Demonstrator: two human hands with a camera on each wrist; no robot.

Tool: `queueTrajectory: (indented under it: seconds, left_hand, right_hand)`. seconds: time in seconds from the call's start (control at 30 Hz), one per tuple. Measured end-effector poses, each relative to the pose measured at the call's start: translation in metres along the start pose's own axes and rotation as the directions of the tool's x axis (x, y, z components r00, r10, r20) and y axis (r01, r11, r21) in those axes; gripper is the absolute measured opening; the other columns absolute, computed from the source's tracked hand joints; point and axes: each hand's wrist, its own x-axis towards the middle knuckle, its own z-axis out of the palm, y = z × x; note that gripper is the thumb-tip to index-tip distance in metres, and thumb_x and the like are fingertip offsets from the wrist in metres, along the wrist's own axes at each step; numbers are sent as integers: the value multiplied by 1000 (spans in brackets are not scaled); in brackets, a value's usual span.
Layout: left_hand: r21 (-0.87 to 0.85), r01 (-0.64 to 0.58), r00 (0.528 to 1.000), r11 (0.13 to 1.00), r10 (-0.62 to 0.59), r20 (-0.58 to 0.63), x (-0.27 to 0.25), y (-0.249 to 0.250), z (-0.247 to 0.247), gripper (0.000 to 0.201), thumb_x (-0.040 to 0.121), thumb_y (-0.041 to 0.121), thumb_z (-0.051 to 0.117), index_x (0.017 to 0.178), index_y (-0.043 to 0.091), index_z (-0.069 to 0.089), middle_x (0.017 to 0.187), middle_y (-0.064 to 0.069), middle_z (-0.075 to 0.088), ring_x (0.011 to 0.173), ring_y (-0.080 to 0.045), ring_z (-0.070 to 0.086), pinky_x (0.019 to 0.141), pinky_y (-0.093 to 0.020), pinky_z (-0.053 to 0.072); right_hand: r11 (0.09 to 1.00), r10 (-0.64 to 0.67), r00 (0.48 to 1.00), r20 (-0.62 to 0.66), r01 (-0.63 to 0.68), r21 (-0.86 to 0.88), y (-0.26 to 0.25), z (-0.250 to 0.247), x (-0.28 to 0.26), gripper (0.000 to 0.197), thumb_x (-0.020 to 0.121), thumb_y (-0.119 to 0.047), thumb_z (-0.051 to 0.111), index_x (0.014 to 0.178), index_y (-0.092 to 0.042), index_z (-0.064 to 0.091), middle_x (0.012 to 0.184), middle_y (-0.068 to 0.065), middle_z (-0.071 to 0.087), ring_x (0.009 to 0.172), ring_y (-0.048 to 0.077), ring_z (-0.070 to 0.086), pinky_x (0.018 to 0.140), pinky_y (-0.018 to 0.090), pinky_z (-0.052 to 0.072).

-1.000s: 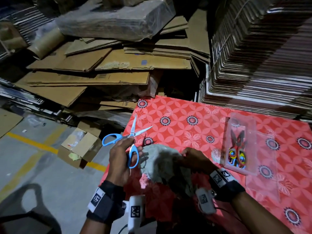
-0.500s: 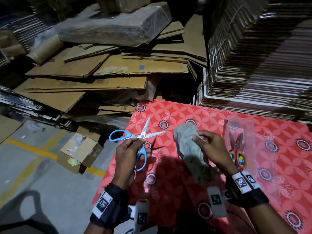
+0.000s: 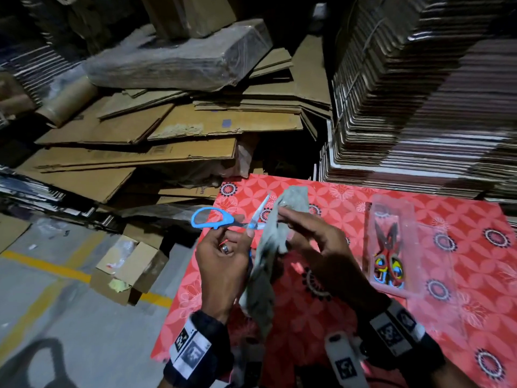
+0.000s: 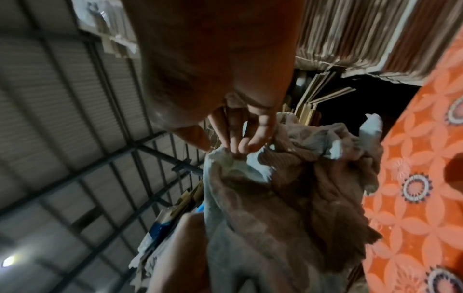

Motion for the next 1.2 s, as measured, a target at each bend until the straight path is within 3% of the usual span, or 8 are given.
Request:
queueTrajectory:
  seconds: [0.1, 0.23, 0.47, 0.67, 0.83, 0.97, 1.13, 1.2]
  left_hand:
    - [46, -28, 998, 999, 25, 51, 1, -4, -2, 10, 94, 0, 71, 93, 9, 72, 58, 6, 51, 50, -11, 41, 50, -26, 37]
    - [79, -68, 993, 995, 59, 107, 3, -6, -7, 5, 92, 0, 74, 89, 2, 71, 57, 12, 54, 50, -9, 47, 52, -28, 40]
    - [91, -104, 988, 990, 93, 123, 6, -10, -11, 9, 92, 0, 75, 90, 8, 73, 58, -1, 51, 50, -13, 43, 50, -28, 37]
    - [136, -175, 973, 975, 150, 177, 8, -6, -9, 24, 90, 7, 79, 74, 2, 62, 59, 10, 50, 54, -2, 44, 54, -19, 38]
    - [151, -306, 923, 940, 254, 289, 13, 10, -12, 28, 96, 30, 69, 82, 6, 67, 62, 1, 49, 58, -8, 45, 54, -34, 38]
    - [151, -296, 918, 943, 237, 317, 20, 14, -9, 22, 100, 26, 64, 83, 13, 70, 69, -5, 60, 64, -8, 54, 59, -28, 44]
    - [221, -301, 916, 928, 216, 339, 23, 7, -2, 26, 99, 28, 63, 82, 9, 69, 68, -7, 59, 65, -24, 56, 61, -39, 44]
    - [213, -286, 913, 934, 198, 357, 22, 7, 1, 23, 98, 26, 63, 82, 9, 68, 68, -2, 59, 66, -20, 55, 63, -37, 45]
  right_hand:
    - [948, -171, 985, -19, 159, -275, 5, 10, 1, 41, 91, -27, 74, 131, -19, 71, 129, -11, 65, 126, 12, 56, 106, 38, 45]
    - [951, -138, 983, -118, 98, -293, 1, 16, 4, 39, 81, -43, 77, 114, -22, 73, 113, -20, 64, 114, 5, 60, 98, 44, 51]
    - [964, 39, 999, -27, -45, -260, 0, 10, 13, 36, 76, -37, 91, 104, -19, 80, 92, -26, 68, 95, -7, 66, 83, 17, 53]
    - [991, 121, 983, 136, -112, -73, 3, 10, 20, 25, 80, -35, 81, 71, -16, 67, 63, -11, 55, 61, 3, 50, 59, 24, 40]
    - [958, 75, 983, 166, -117, 262, 3, 7, 19, 19, 92, -3, 76, 74, -10, 74, 62, -9, 54, 61, 3, 46, 61, 18, 37]
    - [969, 39, 991, 131, -70, 238, 7, 5, 19, 36, 94, -21, 74, 84, 13, 70, 75, 28, 55, 66, 25, 48, 64, 34, 38]
    - [941, 126, 974, 190, -178, 289, 2, 2, 22, 13, 90, -12, 78, 89, 2, 79, 78, 23, 71, 71, 13, 61, 66, 31, 46]
    - [945, 131, 966, 224, -190, 266, 6, 2, 22, 37, 85, -30, 82, 89, 7, 76, 81, 37, 65, 71, 18, 55, 61, 40, 40]
